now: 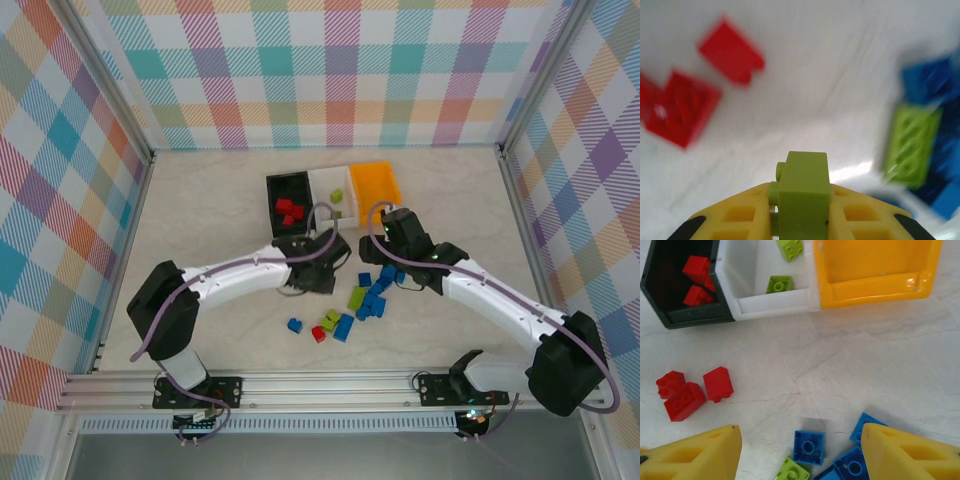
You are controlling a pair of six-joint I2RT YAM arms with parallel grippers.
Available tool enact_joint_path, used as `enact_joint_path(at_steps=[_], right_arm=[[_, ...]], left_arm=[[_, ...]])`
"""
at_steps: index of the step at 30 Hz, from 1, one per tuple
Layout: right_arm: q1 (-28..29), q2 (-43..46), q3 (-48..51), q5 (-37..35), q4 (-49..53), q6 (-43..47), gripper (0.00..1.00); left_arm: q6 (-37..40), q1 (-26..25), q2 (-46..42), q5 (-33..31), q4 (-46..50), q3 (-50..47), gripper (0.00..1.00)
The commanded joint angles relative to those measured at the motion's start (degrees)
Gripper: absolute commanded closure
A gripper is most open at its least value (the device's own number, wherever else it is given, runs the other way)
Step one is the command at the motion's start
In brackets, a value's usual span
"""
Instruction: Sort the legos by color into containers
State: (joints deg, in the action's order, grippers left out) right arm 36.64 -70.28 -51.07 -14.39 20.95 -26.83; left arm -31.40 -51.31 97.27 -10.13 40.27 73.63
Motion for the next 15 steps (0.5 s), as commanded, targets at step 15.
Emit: enact_joint_path(at_steps=[15], right_arm=[[-1.68,8.03,3.08,-3.19,1.81,-1.5,0.35]], left_arm=[[0.53,10.34,33.36,-11.7,-4.64,43.05,0.8]])
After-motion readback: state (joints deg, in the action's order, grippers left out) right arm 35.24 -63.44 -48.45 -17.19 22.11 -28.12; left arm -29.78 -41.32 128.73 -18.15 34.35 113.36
